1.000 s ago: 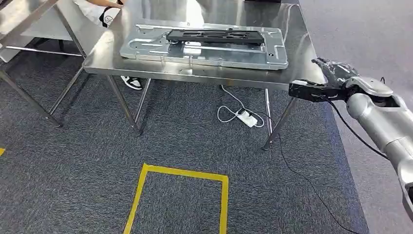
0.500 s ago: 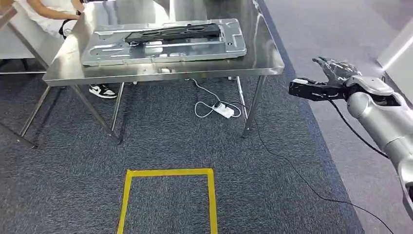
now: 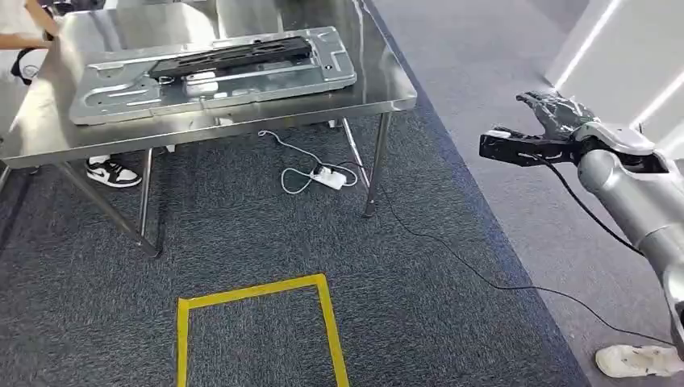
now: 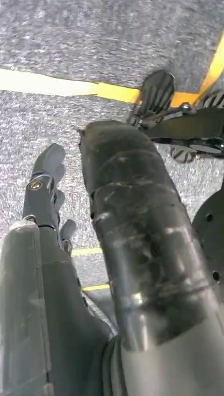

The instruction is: Take the parts from the cabinet and place them on the table.

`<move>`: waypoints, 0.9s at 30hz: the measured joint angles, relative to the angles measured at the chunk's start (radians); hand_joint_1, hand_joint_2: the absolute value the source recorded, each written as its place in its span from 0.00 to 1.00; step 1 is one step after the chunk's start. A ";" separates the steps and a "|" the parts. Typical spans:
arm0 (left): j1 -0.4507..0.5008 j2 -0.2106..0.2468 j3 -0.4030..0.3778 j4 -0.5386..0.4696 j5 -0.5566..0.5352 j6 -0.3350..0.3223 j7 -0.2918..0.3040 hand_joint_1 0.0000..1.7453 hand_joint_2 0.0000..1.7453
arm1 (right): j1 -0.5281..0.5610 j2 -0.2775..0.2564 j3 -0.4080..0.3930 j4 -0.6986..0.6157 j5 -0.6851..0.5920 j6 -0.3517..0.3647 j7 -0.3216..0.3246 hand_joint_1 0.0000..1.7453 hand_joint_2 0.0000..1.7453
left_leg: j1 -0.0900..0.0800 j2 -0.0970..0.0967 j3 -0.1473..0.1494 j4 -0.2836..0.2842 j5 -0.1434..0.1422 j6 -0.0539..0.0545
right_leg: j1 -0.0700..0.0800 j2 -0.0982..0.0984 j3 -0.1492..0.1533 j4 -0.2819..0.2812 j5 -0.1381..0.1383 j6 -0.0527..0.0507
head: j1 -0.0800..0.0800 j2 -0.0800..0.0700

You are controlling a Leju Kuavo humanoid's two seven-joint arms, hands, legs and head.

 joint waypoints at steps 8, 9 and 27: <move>-0.006 0.000 0.000 0.000 -0.008 -0.003 -0.002 0.00 0.00 | -0.012 -0.003 0.002 0.002 -0.005 -0.006 0.000 0.00 0.00 | -0.009 0.097 0.003 0.022 -0.019 -0.039 | 0.014 -0.058 0.148 -0.271 0.107 -0.026 | -0.002 0.000; -0.007 0.000 0.000 0.000 -0.010 -0.003 -0.003 0.00 0.00 | -0.014 -0.005 0.002 0.002 -0.006 -0.008 0.000 0.00 0.00 | -0.008 0.109 0.002 0.024 -0.024 -0.045 | 0.007 -0.045 0.150 -0.278 0.114 -0.036 | -0.002 0.000; -0.001 0.004 0.001 0.000 -0.021 -0.008 -0.011 0.00 0.00 | 0.010 -0.025 0.003 -0.001 -0.023 -0.026 0.005 0.00 0.00 | 0.004 -0.059 0.025 -0.017 -0.003 0.004 | 0.019 0.030 0.065 -0.182 0.077 -0.015 | 0.003 0.000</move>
